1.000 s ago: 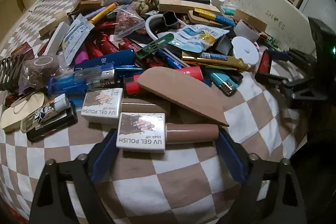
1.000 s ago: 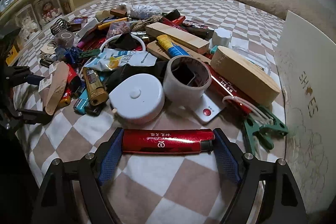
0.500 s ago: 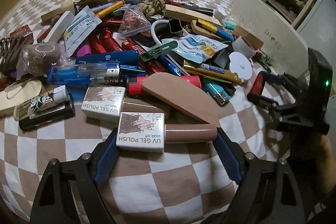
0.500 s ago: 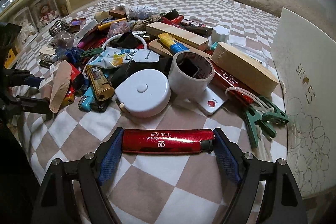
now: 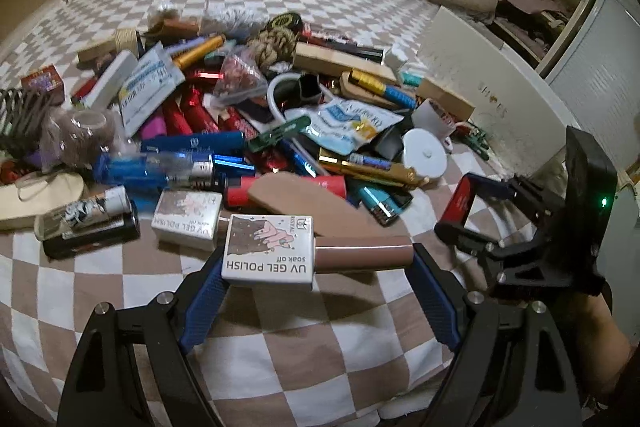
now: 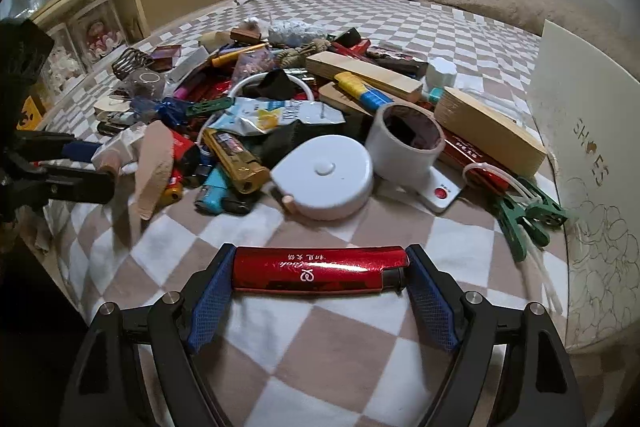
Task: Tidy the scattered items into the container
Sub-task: 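Lift the red tube and polish box and carry both toward the SHOES box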
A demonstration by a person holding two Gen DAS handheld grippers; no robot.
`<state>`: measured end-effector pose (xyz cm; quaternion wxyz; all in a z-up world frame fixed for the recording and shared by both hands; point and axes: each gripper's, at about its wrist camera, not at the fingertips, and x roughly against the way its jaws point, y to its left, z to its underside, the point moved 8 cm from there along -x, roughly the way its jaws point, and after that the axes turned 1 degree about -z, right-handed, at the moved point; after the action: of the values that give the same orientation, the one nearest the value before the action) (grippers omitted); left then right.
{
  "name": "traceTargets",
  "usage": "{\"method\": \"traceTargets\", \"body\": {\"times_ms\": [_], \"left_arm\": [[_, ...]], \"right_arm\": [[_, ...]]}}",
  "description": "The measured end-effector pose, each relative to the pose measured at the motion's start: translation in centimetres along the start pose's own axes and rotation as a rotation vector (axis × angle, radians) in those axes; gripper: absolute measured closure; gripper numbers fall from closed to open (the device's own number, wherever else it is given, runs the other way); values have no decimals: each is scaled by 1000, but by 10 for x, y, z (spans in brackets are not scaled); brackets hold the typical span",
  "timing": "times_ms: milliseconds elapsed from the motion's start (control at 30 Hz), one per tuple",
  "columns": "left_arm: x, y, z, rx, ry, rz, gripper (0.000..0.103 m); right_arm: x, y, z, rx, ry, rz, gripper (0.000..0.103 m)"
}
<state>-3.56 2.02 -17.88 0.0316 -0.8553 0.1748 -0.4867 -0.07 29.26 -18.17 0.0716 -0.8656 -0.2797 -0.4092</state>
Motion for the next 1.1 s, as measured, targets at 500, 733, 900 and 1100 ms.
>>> {"method": "traceTargets", "body": {"times_ms": [500, 733, 900, 1100], "left_arm": [[21, -12, -17, -20, -85, -11, 16], [44, -27, -47, -47, -174, 13, 16], [51, -38, -62, -84, -203, 5, 16], [57, -59, -85, -100, -238, 26, 16]], "right_arm": [[33, 13, -16, -10, -77, 6, 20], [73, -8, -51, -9, -201, 62, 20], [97, -20, -71, -12, -268, 96, 20], [120, -34, -90, -20, -332, 127, 20]]}}
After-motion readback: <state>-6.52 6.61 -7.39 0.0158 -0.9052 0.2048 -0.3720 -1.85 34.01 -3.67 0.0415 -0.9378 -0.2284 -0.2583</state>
